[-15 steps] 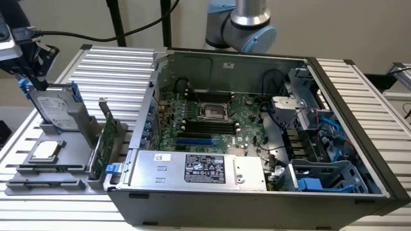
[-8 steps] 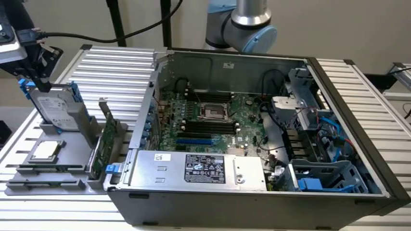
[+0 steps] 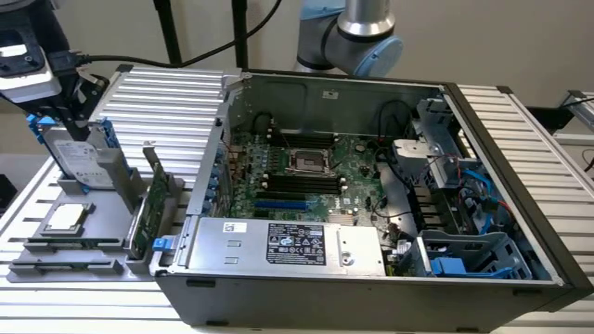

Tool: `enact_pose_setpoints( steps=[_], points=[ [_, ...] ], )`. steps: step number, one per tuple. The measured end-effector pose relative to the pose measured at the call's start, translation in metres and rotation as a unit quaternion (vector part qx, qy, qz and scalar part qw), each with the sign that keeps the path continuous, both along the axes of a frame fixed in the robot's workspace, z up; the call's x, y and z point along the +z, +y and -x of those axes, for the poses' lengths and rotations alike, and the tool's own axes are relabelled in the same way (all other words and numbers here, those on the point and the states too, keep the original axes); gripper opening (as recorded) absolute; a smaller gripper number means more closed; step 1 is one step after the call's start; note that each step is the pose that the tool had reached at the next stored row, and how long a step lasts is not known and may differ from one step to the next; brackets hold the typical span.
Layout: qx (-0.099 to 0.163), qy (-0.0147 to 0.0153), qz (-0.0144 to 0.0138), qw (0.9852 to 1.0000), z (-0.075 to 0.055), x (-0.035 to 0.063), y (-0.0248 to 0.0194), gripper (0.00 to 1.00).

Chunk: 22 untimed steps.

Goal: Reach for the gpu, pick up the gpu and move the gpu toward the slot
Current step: 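Reach for the gpu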

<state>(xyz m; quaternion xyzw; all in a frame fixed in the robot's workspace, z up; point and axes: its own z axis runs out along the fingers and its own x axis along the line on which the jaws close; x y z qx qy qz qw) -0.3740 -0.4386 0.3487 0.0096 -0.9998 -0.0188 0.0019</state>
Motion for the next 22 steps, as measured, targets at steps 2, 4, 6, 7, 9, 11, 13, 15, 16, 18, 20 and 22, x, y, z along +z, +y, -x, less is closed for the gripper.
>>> enact_pose_setpoints(
  steps=[2, 4, 6, 7, 9, 11, 13, 15, 16, 18, 20, 22],
  points=[
    [0.000, 0.0000, 0.0002, 1.0000, -0.006, 0.0000, -0.0042, 0.11],
    [0.000, 0.0001, 0.0005, 1.0000, -0.012, -0.0001, -0.0089, 0.11],
    [0.000, 0.0001, 0.0006, 1.0000, -0.016, -0.0008, -0.0138, 0.11],
    [0.000, 0.0000, 0.0006, 1.0000, -0.018, -0.0014, -0.0163, 0.11],
    [0.000, -0.0003, 0.0008, 1.0000, -0.022, -0.0032, -0.0208, 0.11],
    [0.000, -0.0011, 0.0009, 1.0000, -0.026, -0.0056, -0.0243, 0.11],
    [0.000, -0.0022, 0.0011, 1.0000, -0.030, -0.0083, -0.0275, 0.11],
    [0.000, -0.0033, 0.0014, 1.0000, -0.035, -0.0113, -0.0302, 0.11],
    [0.000, -0.0038, 0.0015, 1.0000, -0.038, -0.0127, -0.0313, 0.11],
    [0.000, -0.0050, 0.0017, 1.0000, -0.044, -0.0159, -0.0337, 0.11],
    [0.000, -0.0060, 0.0019, 1.0000, -0.049, -0.0189, -0.0361, 0.11],
    [0.000, -0.0070, 0.0022, 1.0000, -0.055, -0.0217, -0.0383, 0.11]
  ],
)
